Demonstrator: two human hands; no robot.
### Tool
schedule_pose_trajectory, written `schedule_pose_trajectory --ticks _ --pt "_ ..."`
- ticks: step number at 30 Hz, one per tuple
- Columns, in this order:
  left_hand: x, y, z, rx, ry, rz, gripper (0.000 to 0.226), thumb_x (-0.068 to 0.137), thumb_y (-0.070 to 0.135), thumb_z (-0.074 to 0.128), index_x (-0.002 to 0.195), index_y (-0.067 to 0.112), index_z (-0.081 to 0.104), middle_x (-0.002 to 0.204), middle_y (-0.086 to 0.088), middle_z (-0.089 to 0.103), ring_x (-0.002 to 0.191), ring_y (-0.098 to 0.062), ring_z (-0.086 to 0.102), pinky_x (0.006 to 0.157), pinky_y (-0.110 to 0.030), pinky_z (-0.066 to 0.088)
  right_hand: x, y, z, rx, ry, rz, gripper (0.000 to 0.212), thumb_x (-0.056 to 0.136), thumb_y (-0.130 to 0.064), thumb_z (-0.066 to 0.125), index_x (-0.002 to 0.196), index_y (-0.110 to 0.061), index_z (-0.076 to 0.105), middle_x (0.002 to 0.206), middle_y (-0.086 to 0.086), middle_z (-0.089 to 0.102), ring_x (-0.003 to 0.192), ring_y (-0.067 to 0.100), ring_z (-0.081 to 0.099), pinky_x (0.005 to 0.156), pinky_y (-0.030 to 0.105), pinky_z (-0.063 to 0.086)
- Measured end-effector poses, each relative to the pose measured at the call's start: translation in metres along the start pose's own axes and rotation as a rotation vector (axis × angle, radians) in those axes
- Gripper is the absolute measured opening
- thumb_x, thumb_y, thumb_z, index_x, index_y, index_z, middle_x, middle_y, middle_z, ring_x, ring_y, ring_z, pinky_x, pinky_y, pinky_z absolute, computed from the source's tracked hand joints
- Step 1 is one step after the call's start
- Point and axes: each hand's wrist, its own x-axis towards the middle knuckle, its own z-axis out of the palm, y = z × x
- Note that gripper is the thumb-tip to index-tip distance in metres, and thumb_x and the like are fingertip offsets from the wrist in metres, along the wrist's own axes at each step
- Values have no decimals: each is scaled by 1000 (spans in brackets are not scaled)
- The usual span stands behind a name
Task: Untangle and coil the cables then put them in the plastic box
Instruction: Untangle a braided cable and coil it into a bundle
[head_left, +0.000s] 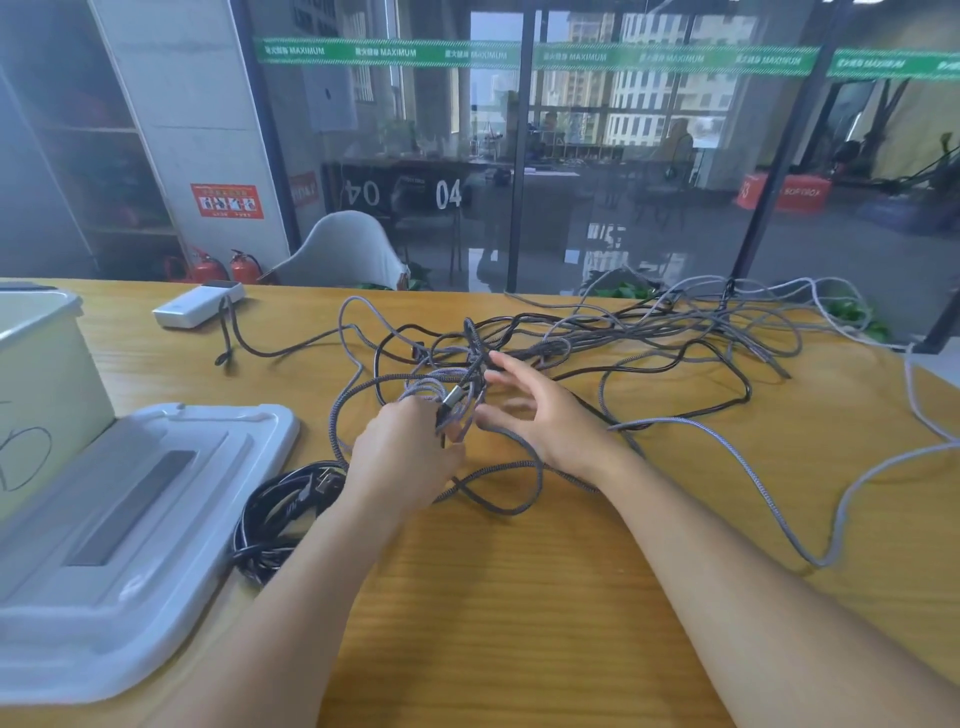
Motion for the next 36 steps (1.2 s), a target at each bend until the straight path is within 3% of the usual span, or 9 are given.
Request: schedule_pose_trajectory --ticks 4,8,11,14,17,20,25,30,36 --pt "-2 0 -12 -355 17 106 14 90 25 77 78 24 70 47 11 38 47 -16 38 49 -27 36 1 2 -2 -8 0 -6 107 79 -66 80 162 -51 13 162 -20 36 141 0 43 112 43 46" --pt "-12 11 -24 -692 -46 199 10 91 8 78 84 10 70 50 6 29 45 -15 29 48 -22 32 2 6 -5 -47 4 15 115 76 -61 86 157 -62 5 168 -16 27 149 3 32 116 48 43" --pt "-14 13 -29 -818 -86 235 13 90 5 80 83 12 72 54 3 24 52 -22 23 57 -28 32 4 6 -4 -81 9 33 104 85 -53 81 159 -59 8 158 -18 35 143 5 39 113 40 44" --pt "-13 12 -35 -906 -72 252 7 89 3 79 87 5 73 54 1 21 49 -17 24 59 -22 36 9 10 -1 -117 190 0 75 96 -43 73 157 -53 31 139 -24 56 127 3 56 110 39 48" --pt "-14 14 -39 -934 -76 276 11 89 4 78 83 12 76 59 -7 15 53 -21 17 60 -22 34 11 17 -1 -88 375 -78 49 96 -31 75 141 -40 61 110 -21 75 105 -3 67 101 38 55" --pt "-14 16 -38 -927 -76 258 6 89 4 78 85 7 74 61 -10 13 52 -19 16 53 -15 32 11 16 -3 -26 379 -116 37 94 -19 77 128 -31 69 100 -19 76 98 -1 70 97 37 57" --pt "-11 14 -33 -931 -44 206 6 90 8 79 88 8 73 59 -8 16 51 -18 18 55 -17 36 11 11 -2 33 334 -149 36 92 -14 79 117 -30 58 93 -19 76 93 4 70 88 34 57" --pt "-7 15 -21 -857 98 126 8 92 12 78 87 16 73 57 0 21 50 -13 22 57 -14 46 13 5 -3 171 259 -194 34 93 -14 78 111 -27 52 92 -5 78 93 15 72 92 32 56" --pt "-7 16 -14 -830 60 116 11 92 17 78 91 9 71 54 2 24 51 -14 24 59 -20 45 23 15 7 -4 277 -217 38 87 -6 81 111 -23 57 103 -2 66 94 12 68 83 22 57"
